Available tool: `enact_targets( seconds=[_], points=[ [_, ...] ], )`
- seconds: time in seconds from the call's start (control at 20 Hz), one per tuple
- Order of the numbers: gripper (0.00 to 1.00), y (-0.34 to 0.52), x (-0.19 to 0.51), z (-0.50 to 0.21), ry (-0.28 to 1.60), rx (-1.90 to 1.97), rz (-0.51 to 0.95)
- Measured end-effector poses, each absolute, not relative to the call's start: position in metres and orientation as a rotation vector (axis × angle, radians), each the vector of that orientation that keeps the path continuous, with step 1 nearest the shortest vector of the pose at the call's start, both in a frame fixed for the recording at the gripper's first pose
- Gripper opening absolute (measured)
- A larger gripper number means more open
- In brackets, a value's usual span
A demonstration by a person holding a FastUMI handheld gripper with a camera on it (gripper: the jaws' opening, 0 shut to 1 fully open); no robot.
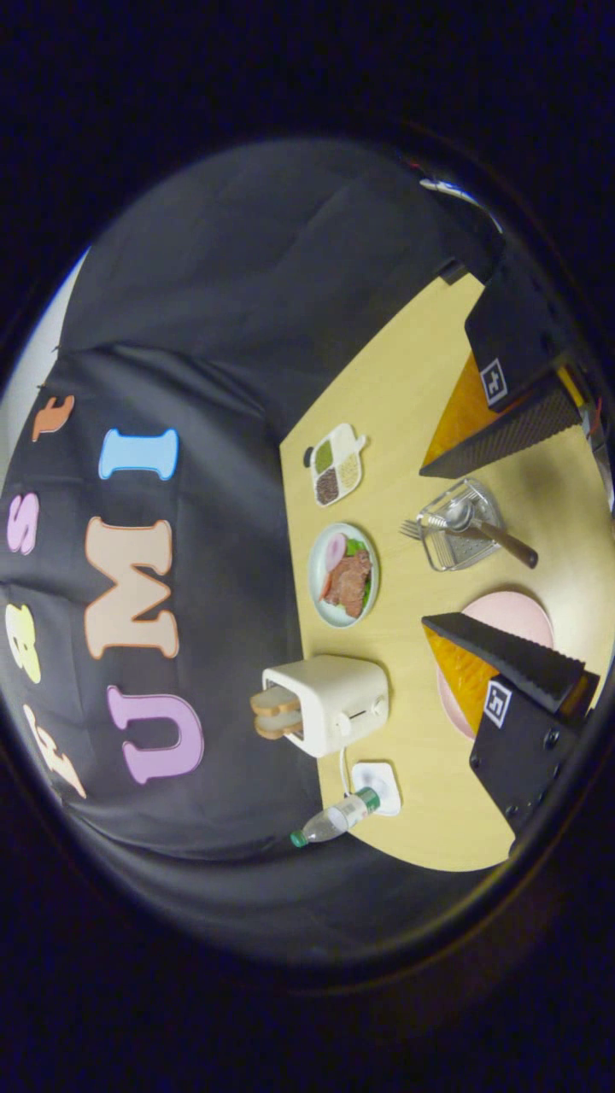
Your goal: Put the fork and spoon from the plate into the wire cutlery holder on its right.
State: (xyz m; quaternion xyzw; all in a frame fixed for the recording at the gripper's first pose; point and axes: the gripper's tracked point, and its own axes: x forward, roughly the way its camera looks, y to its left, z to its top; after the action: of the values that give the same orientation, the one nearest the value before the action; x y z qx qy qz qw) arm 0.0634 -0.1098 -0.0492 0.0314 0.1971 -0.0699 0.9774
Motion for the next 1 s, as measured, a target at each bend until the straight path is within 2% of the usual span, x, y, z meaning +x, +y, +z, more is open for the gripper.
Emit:
enact_targets(
  seconds=[0.3, 0.6, 1.0],
  points=[
    [0.99, -0.085, 0.052, 0.02, 0.08, 0.056, -0.06],
    [0.99, -0.063, 0.026, 0.053, -0.117, 0.065, 0.009],
    [0.99, -0.053, 0.01, 0.065, -0.163, 0.101, 0.017]
  ],
)
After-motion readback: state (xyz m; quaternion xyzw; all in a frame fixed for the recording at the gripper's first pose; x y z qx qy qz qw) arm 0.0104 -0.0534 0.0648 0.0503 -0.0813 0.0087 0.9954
